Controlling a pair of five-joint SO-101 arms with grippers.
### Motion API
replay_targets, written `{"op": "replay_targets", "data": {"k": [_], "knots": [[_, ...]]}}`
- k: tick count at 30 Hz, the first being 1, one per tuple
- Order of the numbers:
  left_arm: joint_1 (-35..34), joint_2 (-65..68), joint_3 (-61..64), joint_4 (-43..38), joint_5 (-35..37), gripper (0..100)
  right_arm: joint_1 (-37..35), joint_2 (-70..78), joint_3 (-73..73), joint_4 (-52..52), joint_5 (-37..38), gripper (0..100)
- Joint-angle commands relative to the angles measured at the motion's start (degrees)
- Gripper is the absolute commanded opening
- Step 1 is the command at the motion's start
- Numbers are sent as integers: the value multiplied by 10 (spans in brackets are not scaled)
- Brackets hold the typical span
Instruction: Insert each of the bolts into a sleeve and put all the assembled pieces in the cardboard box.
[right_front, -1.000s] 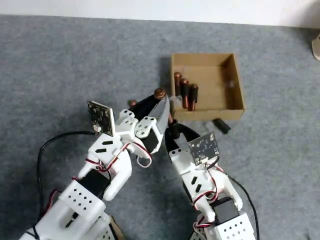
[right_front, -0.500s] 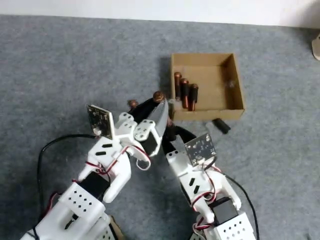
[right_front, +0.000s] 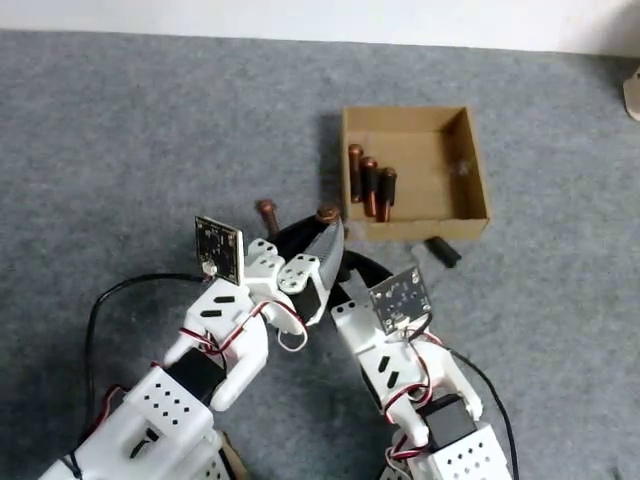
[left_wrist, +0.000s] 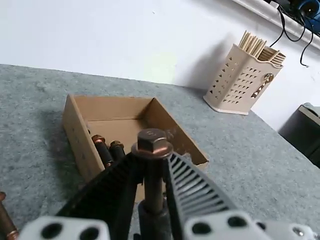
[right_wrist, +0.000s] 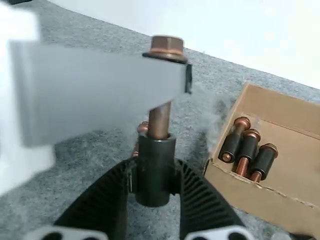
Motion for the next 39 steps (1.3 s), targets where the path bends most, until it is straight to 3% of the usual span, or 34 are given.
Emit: {"op": "replay_targets", "data": {"k": [1,4,8,14,19,22,33,39], "knots": [[3,-14,-4,15,-82,112,22,-3,76,-3,6,6],[1,-14,-4,63,-145,287,25,-3,76,-2,6,6],[-12,-14,-4,87,-124,423,25,2,76,-1,6,6],[-125,-14,-9,148,-113,413,56,3,77,35,6,6],[-275,-14,-8,314,-113,409,96,3,76,66,7,6],[-326,-14,-10,389,-113,409,97,3,75,87,6,6],[-356,-9,-17,443,-136,411,143,10,-54,184,10,5],[-362,-9,-13,442,-147,411,146,206,-146,150,10,5]]}}
